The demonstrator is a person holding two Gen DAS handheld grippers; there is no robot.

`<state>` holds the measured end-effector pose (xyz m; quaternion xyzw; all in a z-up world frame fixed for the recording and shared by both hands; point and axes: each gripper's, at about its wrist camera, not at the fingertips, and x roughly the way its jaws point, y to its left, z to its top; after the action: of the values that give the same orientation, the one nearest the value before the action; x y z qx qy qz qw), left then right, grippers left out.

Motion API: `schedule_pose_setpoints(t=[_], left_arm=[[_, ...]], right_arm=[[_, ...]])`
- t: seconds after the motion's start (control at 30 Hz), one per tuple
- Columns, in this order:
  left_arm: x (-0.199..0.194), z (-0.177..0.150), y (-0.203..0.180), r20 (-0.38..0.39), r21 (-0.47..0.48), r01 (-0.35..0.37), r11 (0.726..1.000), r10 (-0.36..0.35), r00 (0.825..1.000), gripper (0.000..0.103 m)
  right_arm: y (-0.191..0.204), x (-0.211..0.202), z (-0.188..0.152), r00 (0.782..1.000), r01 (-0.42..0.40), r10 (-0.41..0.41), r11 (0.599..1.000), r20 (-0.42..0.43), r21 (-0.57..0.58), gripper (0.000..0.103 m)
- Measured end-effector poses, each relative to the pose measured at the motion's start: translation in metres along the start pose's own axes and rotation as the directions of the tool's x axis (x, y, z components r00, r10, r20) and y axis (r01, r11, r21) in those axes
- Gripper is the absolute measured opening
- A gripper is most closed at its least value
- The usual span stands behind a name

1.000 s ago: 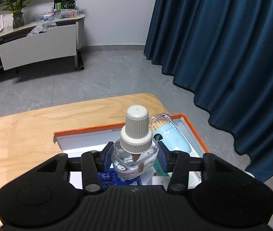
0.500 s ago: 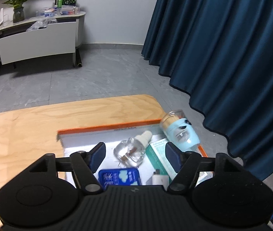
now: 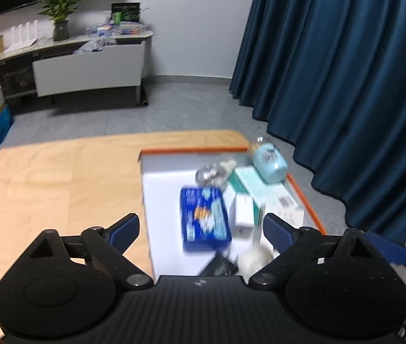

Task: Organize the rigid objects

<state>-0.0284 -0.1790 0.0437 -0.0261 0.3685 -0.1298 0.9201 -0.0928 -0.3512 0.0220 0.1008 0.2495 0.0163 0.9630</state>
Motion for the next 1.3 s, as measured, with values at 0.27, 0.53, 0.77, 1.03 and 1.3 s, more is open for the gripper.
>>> schedule_pose_setpoints(t=[0.27,0.53,0.77,1.03,1.3], left_arm=[[-0.028,-0.035,-0.010,-0.023,-0.011,-0.051,0.999,0.051,0.998,0.103],[-0.043,-0.061,-0.017,-0.047,-0.014,-0.101,0.995,0.101,0.994,0.103],[-0.048,-0.078,-0.022,-0.071,-0.004,-0.125,0.992,0.125,0.990,0.103],[-0.049,-0.088,-0.029,-0.083,0.025,-0.124,0.992,0.126,0.989,0.103],[-0.048,-0.092,-0.025,-0.088,0.011,-0.114,0.993,0.115,0.990,0.103]], right_arm=[[0.000,-0.029,-0.014,1.000,0.011,-0.012,1.000,-0.012,-0.019,0.080],[0.000,-0.045,-0.025,0.999,0.027,-0.028,0.999,-0.025,-0.022,0.080],[-0.004,-0.051,-0.032,0.998,0.045,-0.046,0.999,-0.037,-0.015,0.080],[-0.003,-0.053,-0.038,0.998,0.045,-0.046,0.999,-0.042,-0.020,0.080],[-0.001,-0.051,-0.041,0.998,0.044,-0.045,0.999,-0.051,-0.023,0.080]])
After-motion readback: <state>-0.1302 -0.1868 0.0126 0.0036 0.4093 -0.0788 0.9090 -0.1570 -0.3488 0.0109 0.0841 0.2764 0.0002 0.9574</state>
